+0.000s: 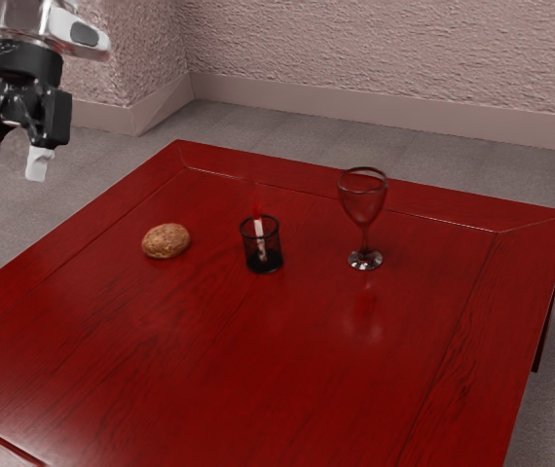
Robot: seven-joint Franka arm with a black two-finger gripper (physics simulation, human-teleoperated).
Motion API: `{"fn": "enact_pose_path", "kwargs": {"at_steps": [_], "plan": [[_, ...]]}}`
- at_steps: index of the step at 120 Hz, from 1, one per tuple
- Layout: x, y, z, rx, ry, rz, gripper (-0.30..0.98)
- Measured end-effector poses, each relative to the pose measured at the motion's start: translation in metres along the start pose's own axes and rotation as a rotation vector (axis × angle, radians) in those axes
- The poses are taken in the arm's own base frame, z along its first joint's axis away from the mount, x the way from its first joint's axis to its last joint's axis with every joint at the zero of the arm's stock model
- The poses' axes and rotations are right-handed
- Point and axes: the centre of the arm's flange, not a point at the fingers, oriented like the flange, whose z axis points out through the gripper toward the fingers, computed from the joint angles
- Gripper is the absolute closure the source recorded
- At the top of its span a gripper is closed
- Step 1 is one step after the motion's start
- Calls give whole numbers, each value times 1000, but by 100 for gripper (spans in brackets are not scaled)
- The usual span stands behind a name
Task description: Take the marker out of the pen holder and place it to the left of the pen holder.
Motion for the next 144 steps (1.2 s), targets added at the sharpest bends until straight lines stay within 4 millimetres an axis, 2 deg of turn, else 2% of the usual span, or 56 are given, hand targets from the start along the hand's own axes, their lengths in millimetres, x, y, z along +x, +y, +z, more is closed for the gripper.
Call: {"fn": "enact_pose_path", "kwargs": {"at_steps": [14, 16, 23, 31, 36, 47, 55, 60, 68, 80, 84, 92, 97, 109, 125, 144], "plan": [[74, -12, 1, -7, 181, -24, 0], [91, -15, -1, -6, 201, -31, 0], [169, -26, -3, 1, 269, -57, 0], [246, -35, 7, 0, 333, -71, 0], [284, -37, 13, -8, 376, -71, 0], [363, -27, 10, 56, 501, -135, 0], [401, -26, 17, 84, 571, -236, 0], [414, -19, 14, 87, 638, -276, 0], [422, -9, 5, 69, 742, -331, 0], [442, 6, 0, -25, 876, -361, 0], [449, -2, 5, -60, 894, -388, 0], [458, -28, 15, -110, 914, -457, 0], [467, -36, 24, -124, 922, -485, 0], [484, -40, 37, -153, 944, -527, 7], [490, -42, 37, -182, 977, -562, 26], [502, -56, 45, -181, 1006, -606, 35]]}}
